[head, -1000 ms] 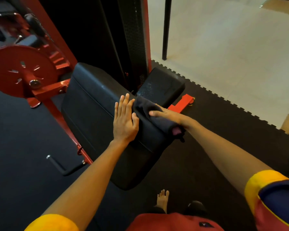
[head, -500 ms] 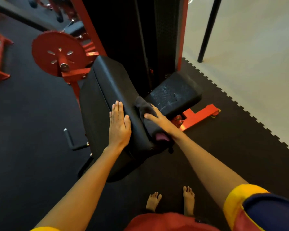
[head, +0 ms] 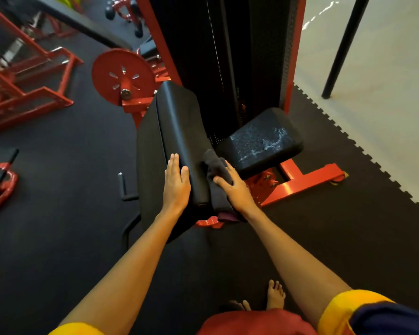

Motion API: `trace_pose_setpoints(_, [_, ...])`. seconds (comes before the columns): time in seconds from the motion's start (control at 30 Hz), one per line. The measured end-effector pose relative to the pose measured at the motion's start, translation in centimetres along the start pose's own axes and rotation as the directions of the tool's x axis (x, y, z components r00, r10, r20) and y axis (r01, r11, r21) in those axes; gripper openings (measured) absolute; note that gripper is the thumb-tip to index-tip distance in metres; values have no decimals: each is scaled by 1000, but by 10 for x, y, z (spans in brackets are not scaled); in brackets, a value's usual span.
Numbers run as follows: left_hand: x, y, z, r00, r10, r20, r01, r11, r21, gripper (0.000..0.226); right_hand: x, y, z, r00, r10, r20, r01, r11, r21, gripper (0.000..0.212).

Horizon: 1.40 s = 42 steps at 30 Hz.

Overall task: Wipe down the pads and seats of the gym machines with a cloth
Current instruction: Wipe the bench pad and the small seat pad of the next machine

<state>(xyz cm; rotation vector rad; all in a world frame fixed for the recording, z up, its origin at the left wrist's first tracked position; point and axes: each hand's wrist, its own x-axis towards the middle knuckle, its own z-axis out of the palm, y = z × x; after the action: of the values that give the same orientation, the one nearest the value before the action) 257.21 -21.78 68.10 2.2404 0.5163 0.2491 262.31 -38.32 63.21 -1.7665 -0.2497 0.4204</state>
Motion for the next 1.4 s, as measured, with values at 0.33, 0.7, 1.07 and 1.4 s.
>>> trace_pose_setpoints(0.33, [-10, 2, 1, 999, -15, 47, 15, 1000, -10, 57, -34, 0, 13, 917, -385, -99, 380, 922, -70, 63])
trace_pose_setpoints(0.7, [-17, 2, 1, 998, -26, 50, 27, 999, -26, 56, -29, 2, 11, 964, 261, -42, -258, 964, 62, 86])
trace_pose_setpoints(1.07, [-14, 3, 3, 998, -66, 10, 66, 997, -49, 54, 97, -28, -3, 970, 191, 148, -176, 979, -106, 69])
trace_pose_setpoints(1.4, [-21, 18, 5, 987, -159, 19, 159, 987, -24, 52, 60, -5, -11, 983, 66, 172, -58, 997, -54, 65])
